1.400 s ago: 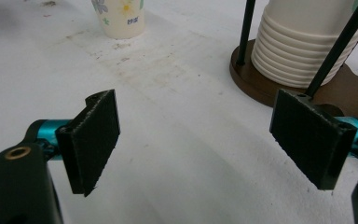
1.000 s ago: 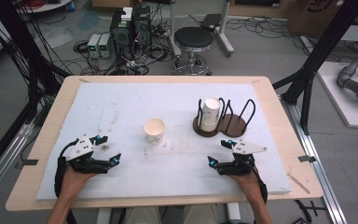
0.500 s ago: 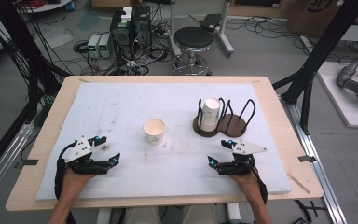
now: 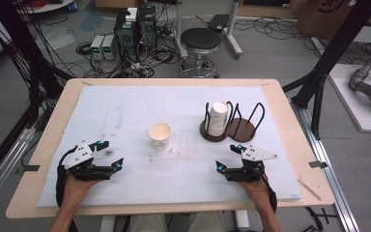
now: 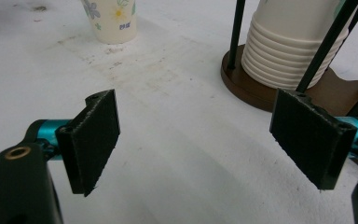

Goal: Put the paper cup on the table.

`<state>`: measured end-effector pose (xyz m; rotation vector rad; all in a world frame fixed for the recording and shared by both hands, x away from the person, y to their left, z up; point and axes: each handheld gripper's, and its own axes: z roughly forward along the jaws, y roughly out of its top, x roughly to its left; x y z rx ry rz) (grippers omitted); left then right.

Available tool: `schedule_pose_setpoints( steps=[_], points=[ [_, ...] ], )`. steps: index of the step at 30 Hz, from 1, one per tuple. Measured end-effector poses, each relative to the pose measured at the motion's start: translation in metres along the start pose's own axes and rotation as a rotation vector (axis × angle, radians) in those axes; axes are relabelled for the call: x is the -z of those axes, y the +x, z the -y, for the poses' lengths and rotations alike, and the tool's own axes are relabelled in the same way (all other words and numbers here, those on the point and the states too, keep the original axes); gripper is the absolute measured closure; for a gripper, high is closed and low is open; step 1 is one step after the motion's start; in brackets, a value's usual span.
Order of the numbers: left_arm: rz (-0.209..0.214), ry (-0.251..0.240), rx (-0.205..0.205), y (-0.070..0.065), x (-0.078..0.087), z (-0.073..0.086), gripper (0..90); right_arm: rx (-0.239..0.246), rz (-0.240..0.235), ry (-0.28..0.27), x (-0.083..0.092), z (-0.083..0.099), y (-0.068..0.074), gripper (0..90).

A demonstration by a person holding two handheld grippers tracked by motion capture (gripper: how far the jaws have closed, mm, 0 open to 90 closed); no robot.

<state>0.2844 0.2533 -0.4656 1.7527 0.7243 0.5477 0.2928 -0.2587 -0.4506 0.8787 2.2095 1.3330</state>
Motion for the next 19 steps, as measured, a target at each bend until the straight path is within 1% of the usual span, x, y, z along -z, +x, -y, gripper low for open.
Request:
schedule_pose_setpoints(
  steps=[5, 11, 15, 17, 19],
  points=[
    [0.000, 0.001, 0.000, 0.0003, 0.0003, 0.0001, 14.8, -0.002, 0.002, -0.002, 0.0003, 0.0001, -0.0001, 16.3],
    [-0.002, -0.008, -0.003, -0.0001, 0.0009, 0.0004, 14.8, -0.019, -0.002, -0.007, 0.0011, 0.0006, -0.0016, 16.3],
    [-0.006, -0.009, 0.002, -0.0003, 0.0009, 0.0005, 14.7, -0.022, -0.002, -0.003, 0.0007, 0.0005, -0.0015, 16.3],
    [-0.012, -0.015, 0.000, -0.0005, 0.0014, 0.0007, 14.8, -0.011, -0.002, -0.012, 0.0013, 0.0008, -0.0013, 16.3],
    [-0.014, -0.020, 0.000, -0.0007, 0.0017, 0.0009, 14.8, -0.014, -0.001, -0.027, 0.0027, 0.0015, -0.0009, 16.3]
  ],
)
